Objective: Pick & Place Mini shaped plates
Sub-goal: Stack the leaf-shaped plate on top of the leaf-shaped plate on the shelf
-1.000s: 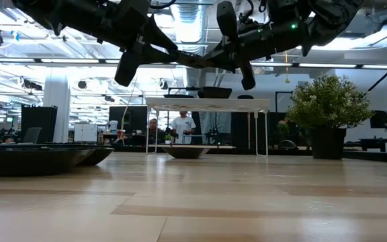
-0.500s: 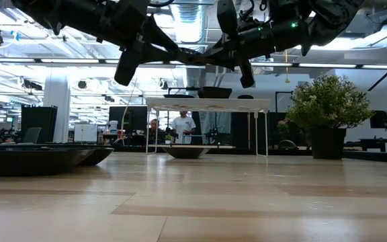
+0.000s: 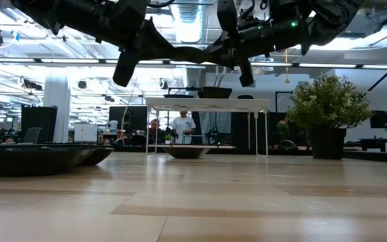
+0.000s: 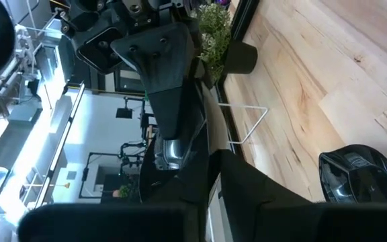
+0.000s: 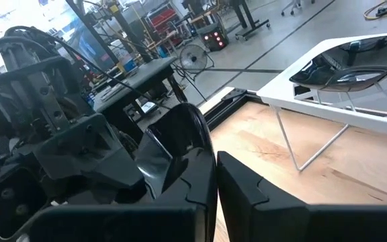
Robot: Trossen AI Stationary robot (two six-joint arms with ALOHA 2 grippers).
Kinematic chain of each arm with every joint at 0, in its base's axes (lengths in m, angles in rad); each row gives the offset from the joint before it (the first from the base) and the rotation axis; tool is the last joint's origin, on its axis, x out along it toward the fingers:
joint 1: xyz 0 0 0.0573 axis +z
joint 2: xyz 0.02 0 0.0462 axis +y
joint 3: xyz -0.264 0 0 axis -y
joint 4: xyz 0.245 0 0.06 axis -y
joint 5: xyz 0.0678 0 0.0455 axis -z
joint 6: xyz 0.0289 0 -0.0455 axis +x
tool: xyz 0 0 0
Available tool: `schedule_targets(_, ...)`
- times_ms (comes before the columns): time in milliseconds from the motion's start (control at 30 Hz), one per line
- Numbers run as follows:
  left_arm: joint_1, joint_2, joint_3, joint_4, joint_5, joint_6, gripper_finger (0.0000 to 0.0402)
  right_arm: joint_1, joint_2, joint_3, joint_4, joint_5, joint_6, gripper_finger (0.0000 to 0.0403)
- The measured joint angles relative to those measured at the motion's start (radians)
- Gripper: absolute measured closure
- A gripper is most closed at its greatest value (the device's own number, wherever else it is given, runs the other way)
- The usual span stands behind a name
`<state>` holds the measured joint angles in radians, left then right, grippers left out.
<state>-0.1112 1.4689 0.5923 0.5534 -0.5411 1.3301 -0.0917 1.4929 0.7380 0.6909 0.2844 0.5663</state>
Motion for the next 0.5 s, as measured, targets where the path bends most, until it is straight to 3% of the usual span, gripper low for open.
schedule_targets(300, -0.001, 0.0, 0.0, 0.001, -0.004, 0.0, 0.0378, 0.001, -0.001, 0.001, 0.039, 0.0, -0.051, 0.0384)
schedule_targets(500, 0.0, 0.0, 0.0, 0.005, -0.004, 0.0, 0.0377, -0.001, -0.002, 0.001, 0.071, -0.028, -0.144, 0.0356)
